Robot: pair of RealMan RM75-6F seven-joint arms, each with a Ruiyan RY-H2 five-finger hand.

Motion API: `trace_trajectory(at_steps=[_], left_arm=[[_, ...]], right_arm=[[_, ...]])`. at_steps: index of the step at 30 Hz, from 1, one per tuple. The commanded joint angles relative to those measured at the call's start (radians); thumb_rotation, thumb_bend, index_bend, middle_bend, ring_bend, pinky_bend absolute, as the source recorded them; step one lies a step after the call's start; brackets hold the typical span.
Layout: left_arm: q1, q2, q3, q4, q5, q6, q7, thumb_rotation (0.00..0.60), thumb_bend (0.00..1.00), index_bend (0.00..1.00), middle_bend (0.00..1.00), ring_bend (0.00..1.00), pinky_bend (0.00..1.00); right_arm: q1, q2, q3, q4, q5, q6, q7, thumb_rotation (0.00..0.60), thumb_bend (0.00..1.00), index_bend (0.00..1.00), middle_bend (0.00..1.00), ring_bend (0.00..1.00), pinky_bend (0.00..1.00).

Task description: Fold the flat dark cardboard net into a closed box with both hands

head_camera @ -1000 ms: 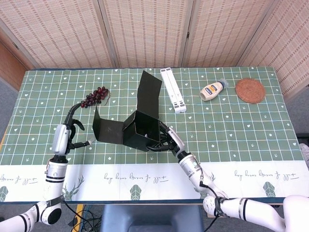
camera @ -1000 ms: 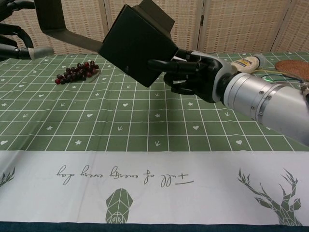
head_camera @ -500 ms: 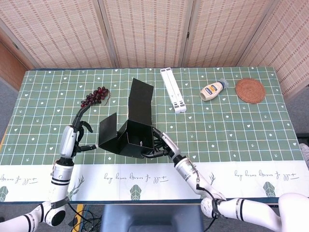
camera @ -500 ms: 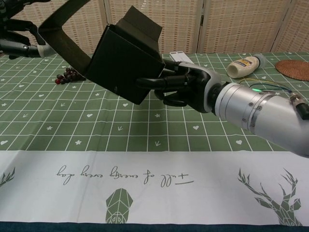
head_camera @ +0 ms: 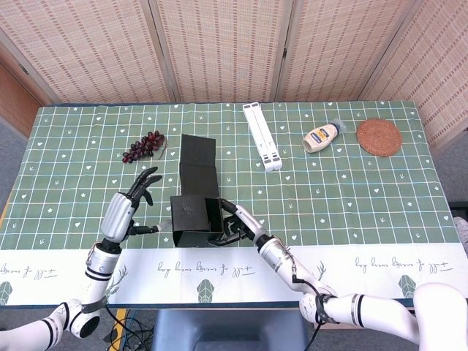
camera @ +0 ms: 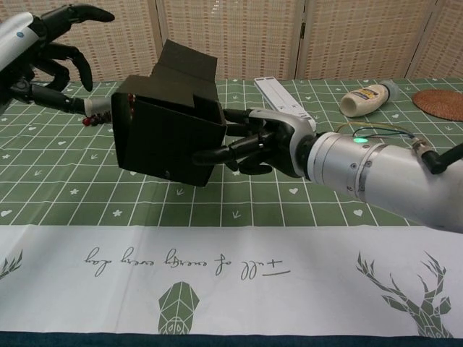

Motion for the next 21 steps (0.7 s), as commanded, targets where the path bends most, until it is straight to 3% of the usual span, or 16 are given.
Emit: trace_trajectory(at_steps=[1, 21], left_arm=[[-0.016, -0.018, 0.027, 0.045, 0.028, -0.010, 0.009, 0.600, 0.11, 0.22, 0.12, 0.56, 0.90], [-0.067, -0.201, 0.167, 0.445, 0.143, -0.004, -0.049, 0.600, 0.11, 0.32, 0.21, 0.57, 0.90]], right_arm=[[0.024, 0.002, -0.006, 0.015, 0.040, -0.017, -0.054, 0.600, 0.34, 0.23, 0.39, 0.75, 1.00], [0.098, -0.048, -0.043, 0.150, 0.135, -0.055, -0.252, 0.600, 0.34, 0.23, 0.39, 0.75, 1.00]])
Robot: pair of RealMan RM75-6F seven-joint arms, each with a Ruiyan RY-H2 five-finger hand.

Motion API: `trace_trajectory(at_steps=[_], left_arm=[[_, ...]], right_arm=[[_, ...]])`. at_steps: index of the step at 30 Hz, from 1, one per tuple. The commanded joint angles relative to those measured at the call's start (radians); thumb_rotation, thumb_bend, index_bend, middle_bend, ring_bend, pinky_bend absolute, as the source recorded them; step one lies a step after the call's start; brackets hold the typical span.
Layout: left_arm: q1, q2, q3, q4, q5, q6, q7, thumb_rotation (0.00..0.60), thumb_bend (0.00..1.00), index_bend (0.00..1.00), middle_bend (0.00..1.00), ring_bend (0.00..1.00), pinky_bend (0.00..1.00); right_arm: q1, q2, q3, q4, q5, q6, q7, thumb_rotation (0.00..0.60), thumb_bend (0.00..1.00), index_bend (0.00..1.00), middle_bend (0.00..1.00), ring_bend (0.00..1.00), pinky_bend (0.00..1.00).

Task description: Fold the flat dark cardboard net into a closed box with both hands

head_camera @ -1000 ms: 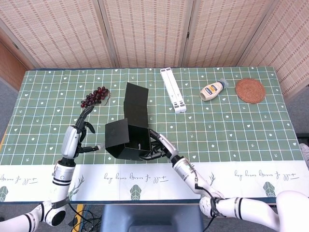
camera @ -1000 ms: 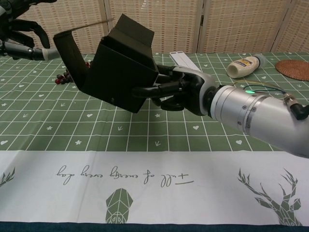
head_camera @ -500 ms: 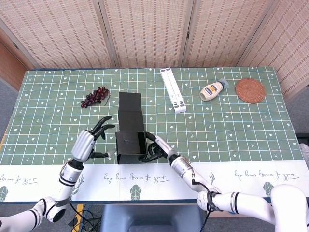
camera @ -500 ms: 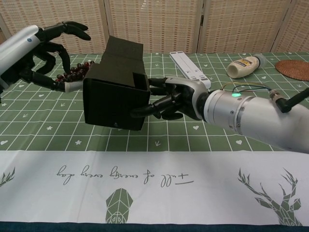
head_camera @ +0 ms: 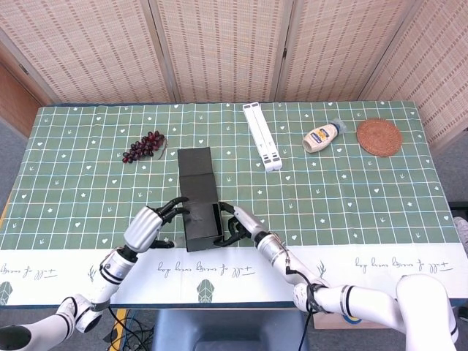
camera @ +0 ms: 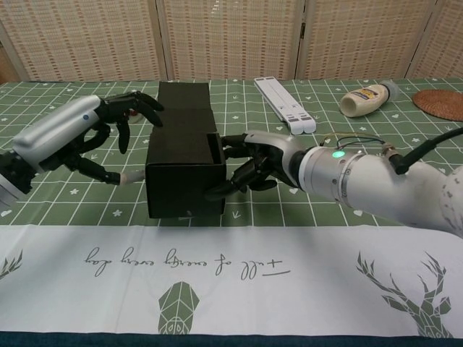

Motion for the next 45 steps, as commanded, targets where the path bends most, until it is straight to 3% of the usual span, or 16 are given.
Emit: trace_trajectory(at_steps=[1, 18, 37, 45], left_arm=[[-0.014, -0.036, 0.031, 0.067, 0.027, 0.007, -0.013, 0.600, 0.11, 0.32, 0.21, 0.57, 0.90], [-0.054, -0.084, 0.112, 0.205, 0.072, -0.004, -0.045, 0.600, 0.11, 0.36, 0.28, 0.57, 0.89], [-0.107, -0.030, 0.160, 0.127, 0.095, -0.060, 0.011, 0.600, 0.11, 0.42, 0.35, 0.60, 0.89], [-0.129, -0.017, 0.171, 0.097, 0.103, -0.078, 0.028, 0.600, 0.11, 0.49, 0.41, 0.60, 0.89]], right_arm=[[0.005, -0.006, -0.003, 0.013, 0.004, -0.004, -0.013, 0.600, 0.34, 0.23, 0.39, 0.75, 1.00], [-0.025, -0.034, -0.057, 0.056, -0.112, 0.018, -0.030, 0.600, 0.35, 0.23, 0.39, 0.75, 1.00], [-0.060, -0.032, -0.079, 0.046, -0.195, 0.047, -0.009, 0.600, 0.36, 0.23, 0.38, 0.75, 1.00], [-0.065, -0.033, -0.077, 0.041, -0.206, 0.049, -0.002, 0.600, 0.37, 0.23, 0.38, 0.75, 1.00]])
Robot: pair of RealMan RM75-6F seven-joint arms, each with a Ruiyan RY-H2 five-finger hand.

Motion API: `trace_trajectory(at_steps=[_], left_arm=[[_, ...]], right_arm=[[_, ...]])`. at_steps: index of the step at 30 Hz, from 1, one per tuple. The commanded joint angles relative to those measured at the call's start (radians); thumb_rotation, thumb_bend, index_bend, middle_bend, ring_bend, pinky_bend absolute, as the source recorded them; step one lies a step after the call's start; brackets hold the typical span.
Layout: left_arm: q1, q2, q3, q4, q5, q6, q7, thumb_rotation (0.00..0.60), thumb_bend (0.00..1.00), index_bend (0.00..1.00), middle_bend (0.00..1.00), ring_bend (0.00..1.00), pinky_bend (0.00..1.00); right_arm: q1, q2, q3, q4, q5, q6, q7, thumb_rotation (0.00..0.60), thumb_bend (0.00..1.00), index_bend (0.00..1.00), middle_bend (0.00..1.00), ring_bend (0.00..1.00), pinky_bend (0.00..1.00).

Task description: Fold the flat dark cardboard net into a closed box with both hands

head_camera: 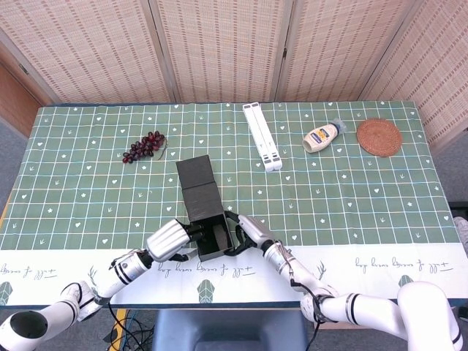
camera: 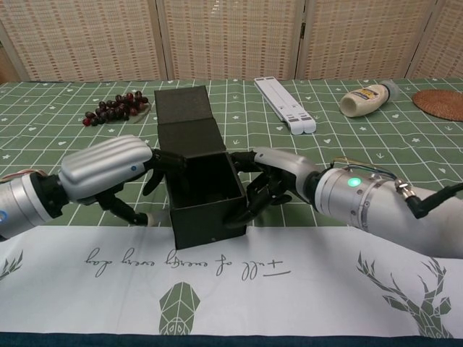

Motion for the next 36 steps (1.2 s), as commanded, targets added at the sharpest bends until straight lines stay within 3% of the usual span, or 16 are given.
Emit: trace_trajectory(at_steps=[1, 9, 20, 36], left_arm=[[-0.006, 0.003, 0.006, -0.006, 0.003, -0.011, 0.005, 0.600, 0.11, 0.49, 0.41, 0.60, 0.89], [-0.022, 0.013, 0.015, -0.027, 0.005, -0.038, 0.022, 0.600, 0.11, 0.50, 0.41, 0.61, 0.89], [-0.029, 0.017, 0.019, -0.041, 0.004, -0.040, 0.020, 0.600, 0.11, 0.58, 0.50, 0.62, 0.89], [-0.018, 0.029, 0.002, -0.056, -0.012, -0.003, 0.026, 0.600, 0.11, 0.52, 0.46, 0.61, 0.89]], right_arm=[[-0.001, -0.001, 0.000, 0.000, -0.003, 0.000, 0.001, 0.600, 0.37, 0.23, 0.38, 0.75, 1.00], [-0.004, 0.001, 0.000, -0.004, -0.008, -0.001, 0.003, 0.600, 0.37, 0.23, 0.38, 0.75, 1.00], [-0.006, 0.000, 0.002, -0.004, -0.009, -0.001, 0.004, 0.600, 0.38, 0.23, 0.38, 0.75, 1.00], [-0.011, 0.000, 0.006, -0.003, -0.021, 0.003, 0.020, 0.600, 0.38, 0.23, 0.38, 0.75, 1.00]])
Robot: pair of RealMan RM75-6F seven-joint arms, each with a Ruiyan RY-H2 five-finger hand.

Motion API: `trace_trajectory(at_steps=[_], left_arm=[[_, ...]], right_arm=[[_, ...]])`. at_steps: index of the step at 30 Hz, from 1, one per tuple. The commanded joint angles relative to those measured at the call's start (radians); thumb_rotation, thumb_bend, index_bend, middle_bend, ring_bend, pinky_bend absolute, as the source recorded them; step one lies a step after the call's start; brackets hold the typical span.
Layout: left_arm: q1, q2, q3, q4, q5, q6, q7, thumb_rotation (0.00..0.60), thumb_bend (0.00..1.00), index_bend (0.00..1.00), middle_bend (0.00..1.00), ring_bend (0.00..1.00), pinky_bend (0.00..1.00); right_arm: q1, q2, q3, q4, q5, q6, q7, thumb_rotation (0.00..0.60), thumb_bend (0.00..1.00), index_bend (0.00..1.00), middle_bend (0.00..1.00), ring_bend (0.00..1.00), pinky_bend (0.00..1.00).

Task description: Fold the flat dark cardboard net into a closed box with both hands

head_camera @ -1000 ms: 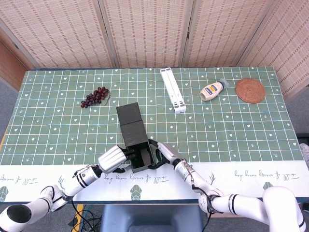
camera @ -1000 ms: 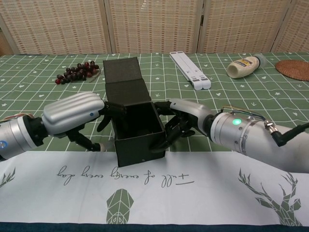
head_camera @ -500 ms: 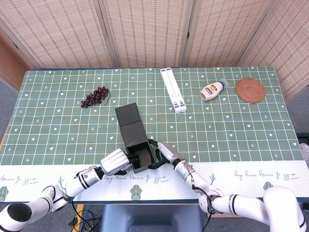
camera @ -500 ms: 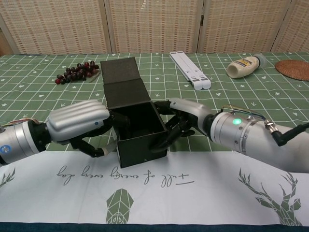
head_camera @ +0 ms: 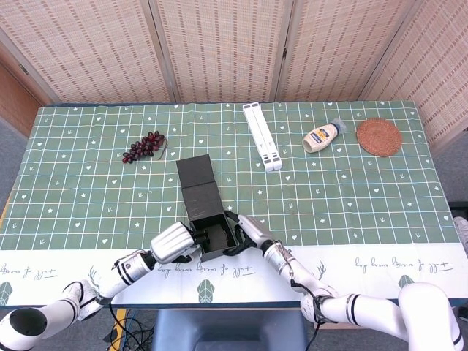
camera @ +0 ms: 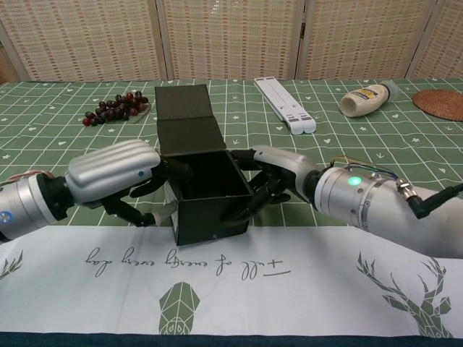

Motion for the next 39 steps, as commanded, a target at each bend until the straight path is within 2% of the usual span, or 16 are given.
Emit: trace_trajectory(at_steps=[1, 6, 11, 16, 21, 23, 25, 27, 32, 35, 39], left_arm=[[0.003, 0.007, -0.002, -0.008, -0.002, 0.004, 0.009, 0.600, 0.11, 0.50, 0.44, 0.60, 0.88], [0.020, 0.030, -0.018, -0.047, -0.025, 0.016, 0.027, 0.600, 0.11, 0.36, 0.25, 0.54, 0.88], [0.037, 0.066, -0.024, -0.093, -0.038, 0.025, 0.052, 0.600, 0.11, 0.27, 0.17, 0.50, 0.87], [0.059, 0.107, -0.035, -0.146, -0.055, 0.040, 0.076, 0.600, 0.11, 0.24, 0.16, 0.50, 0.87], [0.081, 0.143, -0.049, -0.191, -0.075, 0.053, 0.086, 0.600, 0.11, 0.22, 0.15, 0.50, 0.87], [0.088, 0.154, -0.055, -0.204, -0.083, 0.055, 0.089, 0.600, 0.11, 0.22, 0.15, 0.50, 0.87], [0.094, 0.162, -0.060, -0.214, -0.089, 0.056, 0.090, 0.600, 0.11, 0.21, 0.15, 0.50, 0.87], [0.099, 0.170, -0.065, -0.226, -0.098, 0.052, 0.091, 0.600, 0.11, 0.21, 0.15, 0.50, 0.87], [0.108, 0.182, -0.078, -0.255, -0.119, 0.034, 0.089, 0.600, 0.11, 0.19, 0.14, 0.50, 0.87], [0.115, 0.189, -0.094, -0.282, -0.144, 0.021, 0.082, 0.600, 0.11, 0.18, 0.14, 0.49, 0.87], [0.129, 0.204, -0.113, -0.327, -0.178, 0.009, 0.065, 0.600, 0.11, 0.16, 0.14, 0.49, 0.87]], right_arm=[[-0.001, 0.001, 0.001, 0.000, -0.002, 0.001, 0.002, 0.600, 0.38, 0.23, 0.38, 0.75, 1.00], [-0.003, 0.000, 0.007, 0.009, 0.000, 0.012, 0.001, 0.600, 0.38, 0.23, 0.38, 0.75, 1.00], [-0.004, 0.001, 0.017, 0.020, 0.012, 0.017, -0.002, 0.600, 0.39, 0.23, 0.37, 0.75, 1.00], [-0.003, -0.002, 0.025, 0.035, 0.023, 0.023, -0.011, 0.600, 0.39, 0.21, 0.33, 0.75, 1.00], [-0.004, -0.010, 0.029, 0.047, 0.028, 0.035, -0.019, 0.600, 0.36, 0.01, 0.19, 0.73, 1.00], [-0.006, -0.007, 0.028, 0.047, 0.028, 0.035, -0.022, 0.600, 0.30, 0.00, 0.12, 0.71, 1.00], [-0.010, 0.001, 0.029, 0.036, 0.029, 0.038, -0.019, 0.600, 0.18, 0.00, 0.05, 0.68, 1.00], [-0.017, 0.019, 0.026, 0.015, 0.027, 0.042, -0.024, 0.600, 0.10, 0.00, 0.01, 0.66, 1.00], [-0.032, 0.095, 0.015, -0.066, 0.052, 0.032, -0.068, 0.600, 0.01, 0.00, 0.00, 0.62, 1.00], [-0.047, 0.169, 0.015, -0.154, 0.074, 0.035, -0.094, 0.600, 0.00, 0.00, 0.00, 0.62, 1.00], [-0.071, 0.265, 0.061, -0.272, 0.087, 0.073, -0.079, 0.600, 0.00, 0.00, 0.00, 0.62, 1.00]])
